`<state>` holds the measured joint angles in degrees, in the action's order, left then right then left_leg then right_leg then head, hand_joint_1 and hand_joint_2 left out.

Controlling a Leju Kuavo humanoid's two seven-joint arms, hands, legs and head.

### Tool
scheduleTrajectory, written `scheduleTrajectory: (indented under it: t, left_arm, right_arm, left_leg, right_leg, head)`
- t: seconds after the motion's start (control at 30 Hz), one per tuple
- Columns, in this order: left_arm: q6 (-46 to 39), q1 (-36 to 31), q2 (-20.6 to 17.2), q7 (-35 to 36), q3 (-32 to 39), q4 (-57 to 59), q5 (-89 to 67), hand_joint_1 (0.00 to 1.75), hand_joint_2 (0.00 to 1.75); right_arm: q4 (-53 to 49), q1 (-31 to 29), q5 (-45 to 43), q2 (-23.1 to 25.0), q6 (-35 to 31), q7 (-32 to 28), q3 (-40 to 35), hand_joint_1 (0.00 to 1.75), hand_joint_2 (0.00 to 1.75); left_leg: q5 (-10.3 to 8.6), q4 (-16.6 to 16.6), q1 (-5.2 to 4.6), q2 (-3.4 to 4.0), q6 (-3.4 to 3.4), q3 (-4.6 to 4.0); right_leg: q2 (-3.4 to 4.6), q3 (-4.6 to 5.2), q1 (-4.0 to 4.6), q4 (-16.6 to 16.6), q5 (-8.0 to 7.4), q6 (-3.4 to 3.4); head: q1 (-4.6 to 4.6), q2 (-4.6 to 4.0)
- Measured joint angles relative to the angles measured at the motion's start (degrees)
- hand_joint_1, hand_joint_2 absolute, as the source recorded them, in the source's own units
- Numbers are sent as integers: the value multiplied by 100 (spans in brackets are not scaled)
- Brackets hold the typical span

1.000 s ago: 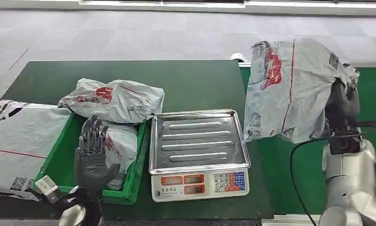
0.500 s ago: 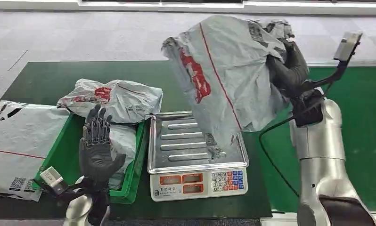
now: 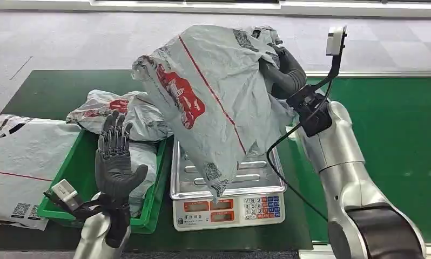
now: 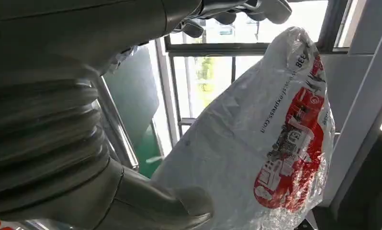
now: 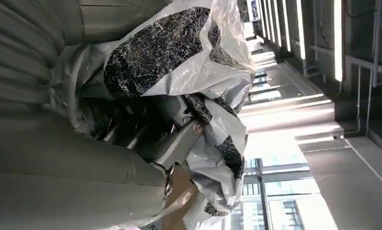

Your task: Moved the parcel from conveyor to table for the left to box.

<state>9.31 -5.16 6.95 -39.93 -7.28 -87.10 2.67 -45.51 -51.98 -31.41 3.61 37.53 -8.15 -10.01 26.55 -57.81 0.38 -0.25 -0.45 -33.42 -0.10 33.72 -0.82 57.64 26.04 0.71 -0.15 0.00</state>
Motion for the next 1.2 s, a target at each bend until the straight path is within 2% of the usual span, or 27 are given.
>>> scheduleTrajectory:
  t: [0.27, 0.43, 0.67, 0.7, 0.83, 0.93, 0.97, 1.2]
  left_arm:
    - [0, -6, 2, 0, 0, 44, 0, 0, 175]
    - [-55, -16, 4, -7, 0, 39, -13, 0, 175]
    - [-302, 12, 4, -4, 208, -217, -177, 0, 175]
    - [-337, 30, 4, -4, 273, -276, -216, 0, 175]
    - [-542, 130, 4, -26, 566, -527, -328, 0, 175]
    - [-772, 207, 4, -37, 855, -842, -387, 0, 175]
    - [-787, 211, 4, -37, 946, -909, -387, 0, 175]
    - [-994, 279, 74, -35, 1185, -1259, -413, 0, 175]
  right_arm:
    - [144, -41, -9, 28, 2, 0, -50, 175, 175]
    - [429, -73, -170, 123, 26, 359, -112, 175, 175]
    - [1340, 181, 219, 523, 81, 162, -741, 175, 175]
    - [1452, 229, 247, 575, 50, 195, -837, 0, 175]
    - [1836, 369, 486, 699, -114, 433, -1104, 0, 175]
    - [1963, 392, 1708, 686, -308, 65, -1765, 0, 175]
    - [1991, 402, 1857, 686, -382, -11, -1966, 0, 175]
    - [2015, 359, 2061, 649, -586, -219, -2579, 0, 175]
  left_leg:
    - [0, 0, 1, 1, 0, 1]
    - [0, 0, 1, 1, 0, 0]
    - [0, 2, 3, 2, -1, 0]
    - [0, 2, 3, 2, -2, 0]
    - [1, 2, 8, 2, -2, -4]
    - [1, 2, 7, 6, -2, -5]
    - [1, 2, 7, 6, -2, -5]
    - [1, 1, 6, 5, -2, -4]
  right_leg:
    - [-1, 1, 1, 0, 0, 0]
    - [1, 0, 1, 0, 0, 0]
    - [1, 2, 7, 1, 2, -3]
    - [1, 2, 8, 1, 2, -3]
    - [1, 2, 8, 1, 3, -4]
    - [7, 9, 6, 1, 3, -3]
    - [6, 9, 6, 1, 3, -3]
    - [7, 8, 5, 0, 1, -3]
  head:
    - [0, 0]
    - [0, 0]
    - [0, 0]
    - [0, 0]
    - [0, 0]
    - [0, 0]
    - [0, 0]
    - [0, 0]
